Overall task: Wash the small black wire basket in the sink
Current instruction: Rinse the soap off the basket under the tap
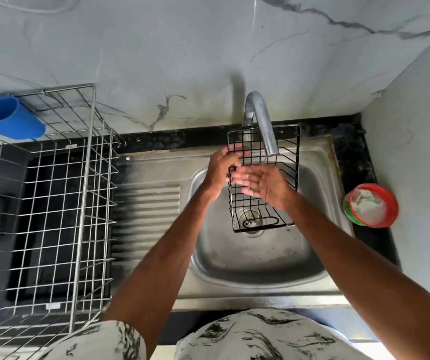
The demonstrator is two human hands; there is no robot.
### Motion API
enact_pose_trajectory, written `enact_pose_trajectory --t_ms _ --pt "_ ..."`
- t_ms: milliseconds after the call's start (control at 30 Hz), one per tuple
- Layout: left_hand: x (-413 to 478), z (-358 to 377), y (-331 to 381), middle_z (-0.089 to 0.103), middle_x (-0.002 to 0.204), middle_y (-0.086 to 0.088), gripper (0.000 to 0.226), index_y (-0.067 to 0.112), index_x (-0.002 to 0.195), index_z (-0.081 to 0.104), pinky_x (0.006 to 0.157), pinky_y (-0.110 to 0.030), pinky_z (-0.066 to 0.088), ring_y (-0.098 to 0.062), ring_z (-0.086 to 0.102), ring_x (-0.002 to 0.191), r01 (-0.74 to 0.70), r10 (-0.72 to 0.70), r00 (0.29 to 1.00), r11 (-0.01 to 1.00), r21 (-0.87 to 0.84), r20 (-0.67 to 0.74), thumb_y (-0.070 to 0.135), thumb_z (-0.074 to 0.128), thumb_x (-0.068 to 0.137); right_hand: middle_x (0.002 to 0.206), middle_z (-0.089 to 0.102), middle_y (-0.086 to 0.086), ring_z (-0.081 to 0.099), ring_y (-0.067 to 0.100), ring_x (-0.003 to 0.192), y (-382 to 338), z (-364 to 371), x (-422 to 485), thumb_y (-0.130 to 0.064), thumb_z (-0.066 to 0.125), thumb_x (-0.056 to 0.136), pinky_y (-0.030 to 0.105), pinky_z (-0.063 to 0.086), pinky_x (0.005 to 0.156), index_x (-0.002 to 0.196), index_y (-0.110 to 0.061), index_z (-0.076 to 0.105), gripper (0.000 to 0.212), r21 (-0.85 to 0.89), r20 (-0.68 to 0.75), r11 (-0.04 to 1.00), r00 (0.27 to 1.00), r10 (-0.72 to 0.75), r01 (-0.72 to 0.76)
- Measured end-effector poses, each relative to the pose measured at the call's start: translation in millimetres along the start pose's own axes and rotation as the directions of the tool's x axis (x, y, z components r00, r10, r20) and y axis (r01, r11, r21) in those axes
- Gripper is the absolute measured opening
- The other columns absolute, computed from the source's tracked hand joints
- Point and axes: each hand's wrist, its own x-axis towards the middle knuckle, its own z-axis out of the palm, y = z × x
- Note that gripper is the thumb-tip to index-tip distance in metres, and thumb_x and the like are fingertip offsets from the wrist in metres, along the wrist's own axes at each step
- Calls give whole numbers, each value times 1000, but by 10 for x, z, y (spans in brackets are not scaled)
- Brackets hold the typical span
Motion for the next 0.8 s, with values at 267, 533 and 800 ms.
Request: enact_pose_trajectory --t_ms 267,533,800 --pt "-20 17 62 78 120 -4 54 13 129 66 90 -41 54 -34 76 102 -18 19 999 1000 -12 29 19 58 76 101 78 15 74 33 102 271 -49 -106 -19 43 104 41 58 91 110 5 70 36 -433 -179 890 981 74 -146" --pt "-96 16 155 79 106 -12 53 2 123 66 93 -47 57 -26 76 101 -31 31 999 1000 -1 28 27 59 77 106 76 15 73 29 102 -453 209 -181 -32 12 110 40 57 93 103 -8 71 65 -93 -146 981 973 -181 168" --pt "-121 6 140 77 120 -8 46 18 128 68 91 -47 53 -43 71 110 -8 7 1000 999 -38 -17 20 57 83 113 74 20 71 32 109 296 -48 -145 -17 38 101 40 54 95 118 4 67 39 -199 -98 974 991 87 -105"
